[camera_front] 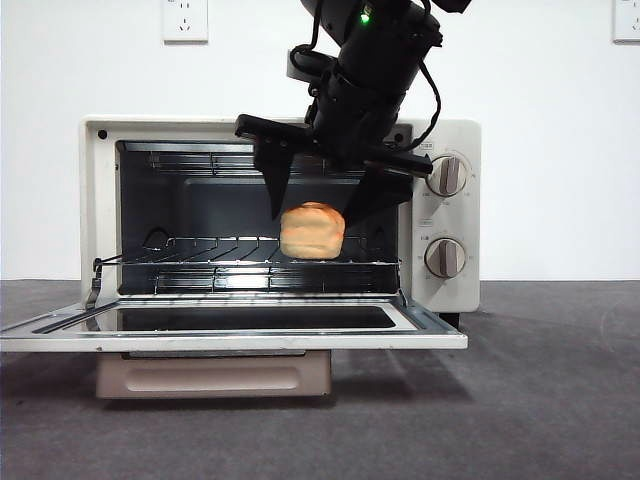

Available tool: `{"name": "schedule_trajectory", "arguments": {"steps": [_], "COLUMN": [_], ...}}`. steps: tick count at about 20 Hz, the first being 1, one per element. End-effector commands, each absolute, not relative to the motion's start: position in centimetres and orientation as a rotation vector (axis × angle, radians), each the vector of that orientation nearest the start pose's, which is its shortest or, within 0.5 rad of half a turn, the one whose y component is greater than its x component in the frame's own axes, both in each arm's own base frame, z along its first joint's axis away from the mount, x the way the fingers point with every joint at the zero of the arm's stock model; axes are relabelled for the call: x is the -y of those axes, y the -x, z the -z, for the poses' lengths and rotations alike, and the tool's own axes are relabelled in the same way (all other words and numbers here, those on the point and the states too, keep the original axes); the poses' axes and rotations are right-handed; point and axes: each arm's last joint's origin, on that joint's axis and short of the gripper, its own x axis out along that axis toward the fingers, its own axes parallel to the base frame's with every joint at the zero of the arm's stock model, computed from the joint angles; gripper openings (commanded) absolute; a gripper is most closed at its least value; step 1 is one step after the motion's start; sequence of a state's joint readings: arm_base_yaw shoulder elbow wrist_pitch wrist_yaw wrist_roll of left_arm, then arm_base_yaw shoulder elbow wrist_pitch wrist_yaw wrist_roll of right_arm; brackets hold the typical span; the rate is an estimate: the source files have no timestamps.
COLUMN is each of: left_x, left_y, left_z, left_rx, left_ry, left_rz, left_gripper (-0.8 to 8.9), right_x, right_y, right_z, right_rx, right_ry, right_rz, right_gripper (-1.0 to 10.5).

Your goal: The left arm flap open the oven, the right arm pick bread and place it into oven, the left arm flap close the oven

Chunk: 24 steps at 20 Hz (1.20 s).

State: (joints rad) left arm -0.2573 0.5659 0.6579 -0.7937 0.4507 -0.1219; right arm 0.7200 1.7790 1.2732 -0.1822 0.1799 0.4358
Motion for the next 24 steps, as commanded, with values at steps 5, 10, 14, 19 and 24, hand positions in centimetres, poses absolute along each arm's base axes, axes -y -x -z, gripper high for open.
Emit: {"name": "schedule_trajectory", "arguments": {"steps": [5, 10, 14, 19, 24], "left_x": [4.0, 3.9, 4.0, 4.0, 4.3], "left_y": [-10.1, -10.1, -10.3, -10.8, -12.5], "left_z": [-26.9, -26.9, -27.1, -27.2, -27.0], "left_rx": [-0.744, -0.739, -0.718, -0.699, -0.698], "left_ry": [0.181, 0.175, 0.173, 0.179, 0.199], "left_rz": [0.642, 0.626, 0.627, 0.568, 0.536], "left_gripper": [0.16, 0.16, 0.16, 0.16, 0.15], "right_x": [-26.1, -25.9, -25.3, -22.4, -18.3], "right_y": [-29.3, -27.5, -25.2, -21.7, -18.3], "right_z": [-23.7, -26.0, -29.0, -33.5, -35.6], "right_rx": [-0.745, -0.738, -0.689, -0.622, -0.683], "right_ry": [-0.09, -0.07, -0.029, 0.093, 0.219], "right_rz": [-0.378, -0.413, -0.474, -0.556, -0.614], "right_gripper": [4.1, 4.1, 4.0, 4.0, 4.0]}}
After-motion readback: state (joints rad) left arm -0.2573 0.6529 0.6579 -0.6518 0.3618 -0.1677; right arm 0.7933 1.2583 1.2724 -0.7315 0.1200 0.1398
